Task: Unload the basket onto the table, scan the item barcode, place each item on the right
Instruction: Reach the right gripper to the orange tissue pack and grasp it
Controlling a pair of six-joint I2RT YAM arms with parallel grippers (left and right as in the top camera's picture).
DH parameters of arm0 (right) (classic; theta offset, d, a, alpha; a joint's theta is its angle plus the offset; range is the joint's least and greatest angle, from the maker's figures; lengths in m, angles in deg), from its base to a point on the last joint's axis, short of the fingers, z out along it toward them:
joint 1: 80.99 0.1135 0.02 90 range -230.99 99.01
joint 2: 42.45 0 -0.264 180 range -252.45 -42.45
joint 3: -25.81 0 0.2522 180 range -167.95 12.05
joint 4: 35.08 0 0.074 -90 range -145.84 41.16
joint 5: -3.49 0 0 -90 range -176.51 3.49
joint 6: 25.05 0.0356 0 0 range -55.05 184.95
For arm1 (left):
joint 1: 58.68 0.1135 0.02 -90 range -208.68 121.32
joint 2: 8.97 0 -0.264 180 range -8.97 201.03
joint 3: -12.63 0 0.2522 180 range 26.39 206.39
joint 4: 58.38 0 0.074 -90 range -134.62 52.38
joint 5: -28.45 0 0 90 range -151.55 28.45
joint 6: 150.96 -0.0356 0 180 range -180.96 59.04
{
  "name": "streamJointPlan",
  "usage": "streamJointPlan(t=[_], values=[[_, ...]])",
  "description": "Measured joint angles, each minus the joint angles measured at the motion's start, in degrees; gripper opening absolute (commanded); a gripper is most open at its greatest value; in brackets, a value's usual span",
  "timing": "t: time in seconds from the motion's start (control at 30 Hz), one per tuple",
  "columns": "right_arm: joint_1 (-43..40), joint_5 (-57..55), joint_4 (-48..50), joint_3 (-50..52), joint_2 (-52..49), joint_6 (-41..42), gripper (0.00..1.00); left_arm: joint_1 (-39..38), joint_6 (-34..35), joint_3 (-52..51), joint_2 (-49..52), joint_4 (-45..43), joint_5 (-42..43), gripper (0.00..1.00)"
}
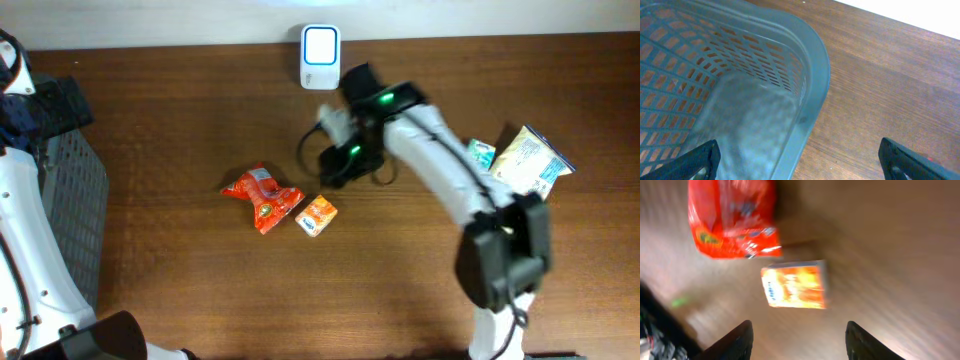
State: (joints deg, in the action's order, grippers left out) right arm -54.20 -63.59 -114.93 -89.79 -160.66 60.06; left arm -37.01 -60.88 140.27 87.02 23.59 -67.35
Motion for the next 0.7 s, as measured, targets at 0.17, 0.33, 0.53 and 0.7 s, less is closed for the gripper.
streamJointPlan(t=[0.17,0.33,0.53,0.7], values=[[9.6,2.3,-1.0,0.1,-8.7,-0.1,0.59,0.0,0.0,0.0,0.0,0.0,0.0,0.99],[14.3,3.0,-0.2,0.1,-9.0,-0.1,0.59,0.0,0.0,0.0,0.0,0.0,0.0,0.99],[13.5,1.8,3.3,0.1,-10.8,2.0,0.59,0.0,0.0,0.0,0.0,0.0,0.0,0.99],[11.0,-2.7,6.8,0.1,-10.9,7.8,0.59,0.0,0.0,0.0,0.0,0.0,0.0,0.99]])
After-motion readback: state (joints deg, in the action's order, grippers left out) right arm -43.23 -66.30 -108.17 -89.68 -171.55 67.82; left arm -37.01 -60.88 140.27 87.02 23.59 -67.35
